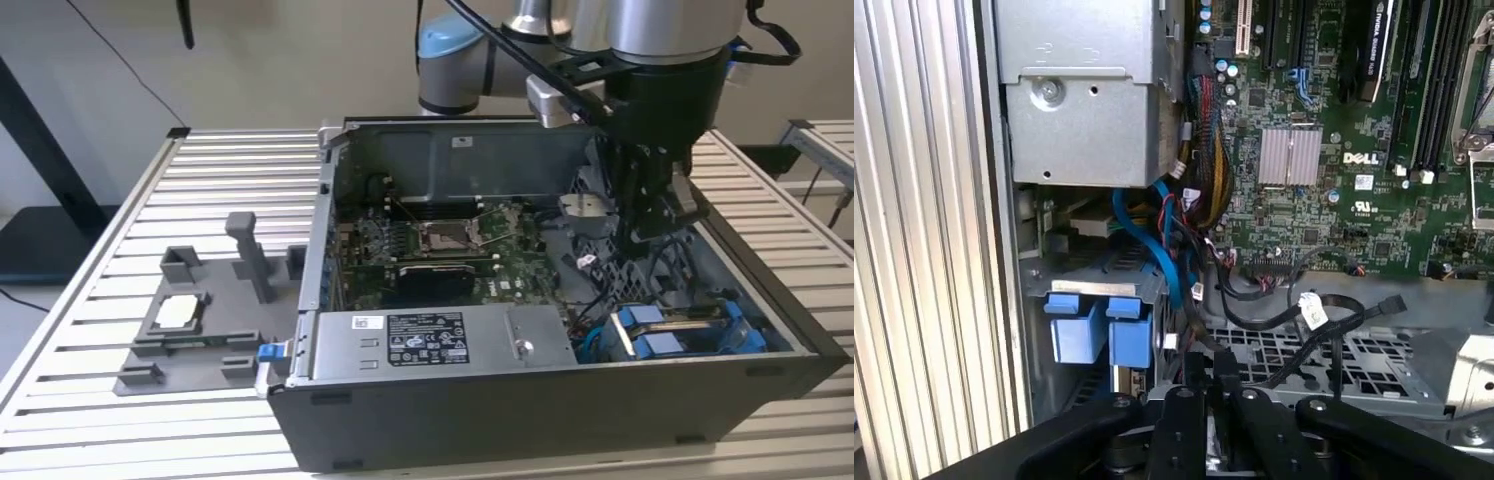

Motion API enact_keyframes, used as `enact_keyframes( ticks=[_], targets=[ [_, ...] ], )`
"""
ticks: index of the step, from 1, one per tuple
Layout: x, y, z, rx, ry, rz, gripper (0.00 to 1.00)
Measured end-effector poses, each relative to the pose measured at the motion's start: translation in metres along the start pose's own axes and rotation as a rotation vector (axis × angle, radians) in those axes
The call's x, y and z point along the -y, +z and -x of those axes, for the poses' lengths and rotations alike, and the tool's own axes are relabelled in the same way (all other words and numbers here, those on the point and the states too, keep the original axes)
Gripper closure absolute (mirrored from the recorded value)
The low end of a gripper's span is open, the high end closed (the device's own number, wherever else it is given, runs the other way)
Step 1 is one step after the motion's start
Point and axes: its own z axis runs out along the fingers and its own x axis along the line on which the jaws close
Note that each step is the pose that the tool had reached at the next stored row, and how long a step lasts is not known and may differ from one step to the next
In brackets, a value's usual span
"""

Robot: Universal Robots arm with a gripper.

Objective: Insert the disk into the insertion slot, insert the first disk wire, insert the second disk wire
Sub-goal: 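Insert the second disk wire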

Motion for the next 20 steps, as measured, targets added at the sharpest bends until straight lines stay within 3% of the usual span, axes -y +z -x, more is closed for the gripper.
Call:
enact_keyframes(
  ticks=[4,6,12,20],
  targets=[
    [0.0052,0.0019,-0.0071,0.0013,-0.003,0.0352,0.84],
    [0.0085,0.0030,-0.0103,0.0035,-0.003,0.0466,0.84],
    [0.0187,0.0060,-0.0191,0.0249,-0.001,0.0592,0.84],
    [0.0307,0.0096,-0.0323,0.0495,0.001,0.0819,0.84]
  ],
)
